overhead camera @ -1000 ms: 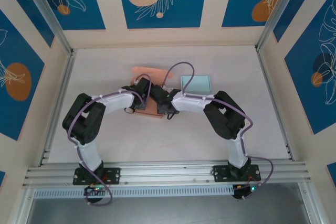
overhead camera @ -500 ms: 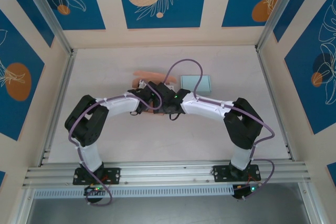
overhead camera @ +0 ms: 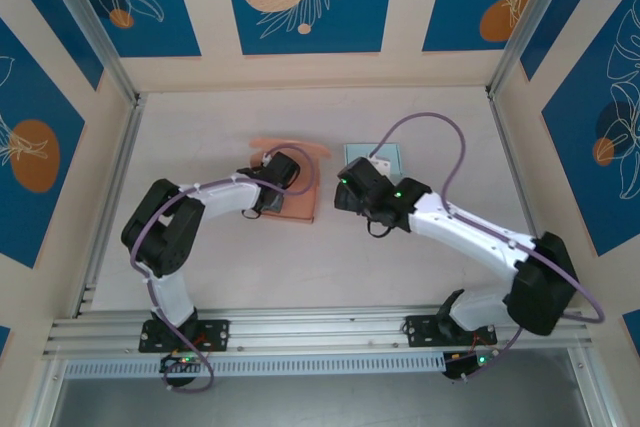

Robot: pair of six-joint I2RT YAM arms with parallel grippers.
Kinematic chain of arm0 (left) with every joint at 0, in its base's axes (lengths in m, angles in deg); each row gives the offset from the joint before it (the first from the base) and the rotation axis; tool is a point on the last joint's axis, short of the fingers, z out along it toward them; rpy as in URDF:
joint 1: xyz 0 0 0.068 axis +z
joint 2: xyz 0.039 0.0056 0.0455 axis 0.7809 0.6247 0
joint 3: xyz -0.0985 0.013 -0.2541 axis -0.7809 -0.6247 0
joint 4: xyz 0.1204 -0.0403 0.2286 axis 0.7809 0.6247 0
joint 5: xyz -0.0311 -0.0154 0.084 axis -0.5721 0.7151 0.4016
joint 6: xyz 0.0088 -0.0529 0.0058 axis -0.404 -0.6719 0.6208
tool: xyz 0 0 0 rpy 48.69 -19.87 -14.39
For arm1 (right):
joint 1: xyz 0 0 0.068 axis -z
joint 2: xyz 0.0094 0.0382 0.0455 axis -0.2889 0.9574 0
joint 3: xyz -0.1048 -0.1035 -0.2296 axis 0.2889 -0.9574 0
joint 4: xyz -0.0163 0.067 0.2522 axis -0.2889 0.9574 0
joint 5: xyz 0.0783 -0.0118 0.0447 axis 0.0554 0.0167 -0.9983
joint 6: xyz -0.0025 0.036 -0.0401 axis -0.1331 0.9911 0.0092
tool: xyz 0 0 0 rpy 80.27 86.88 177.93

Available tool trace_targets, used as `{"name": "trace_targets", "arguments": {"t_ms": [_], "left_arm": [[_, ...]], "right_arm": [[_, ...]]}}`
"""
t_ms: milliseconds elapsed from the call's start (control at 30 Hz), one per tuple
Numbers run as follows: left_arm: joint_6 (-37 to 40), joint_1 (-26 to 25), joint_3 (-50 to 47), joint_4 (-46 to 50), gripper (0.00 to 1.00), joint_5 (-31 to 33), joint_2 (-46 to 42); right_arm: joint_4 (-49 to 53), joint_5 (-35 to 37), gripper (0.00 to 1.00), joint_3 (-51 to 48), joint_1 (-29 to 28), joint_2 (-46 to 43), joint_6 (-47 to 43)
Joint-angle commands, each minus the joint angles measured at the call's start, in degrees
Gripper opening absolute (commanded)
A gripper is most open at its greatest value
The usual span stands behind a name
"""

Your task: Fold the paper box

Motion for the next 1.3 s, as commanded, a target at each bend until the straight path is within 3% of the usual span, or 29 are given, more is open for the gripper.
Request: {"name": "trace_targets", "arguments": {"t_ms": [0,200,367,533,733,967,1167,1267], "left_arm": [[2.94,-0.24,2.81,9.20,0.00,5.71,3.82],[-1.21,-3.34,11.94,21.68,0.02,16.38,13.33],[-4.09,-4.05,13.64,24.22,0.02,17.48,16.66],[-4.08,-4.27,10.71,19.07,0.09,10.98,12.21],[-4.42,-4.26,7.96,14.33,0.42,3.60,4.14],[-5.00,-3.97,5.35,10.87,0.51,-0.52,-2.59],[-6.26,-3.56,1.36,6.41,0.67,-8.69,-11.43],[-6.19,-3.56,-1.89,4.17,0.70,-12.65,-18.94]], "right_arm": [[-0.29,2.15,0.84,-3.66,0.94,-5.55,1.38],[-2.17,0.35,0.84,-8.15,3.46,-14.30,-0.43],[-0.79,-0.52,0.84,-9.83,5.50,-18.35,-2.02],[-0.87,-1.91,0.83,-11.71,7.02,-20.48,-2.99],[-2.39,-3.43,0.83,-13.50,6.89,-22.11,-3.11],[-0.66,-2.92,0.83,-12.76,5.80,-22.02,-3.32],[-0.39,-3.22,0.83,-11.92,4.95,-21.52,-5.35],[-1.72,-5.58,0.82,-10.90,4.81,-20.64,-8.91]]}}
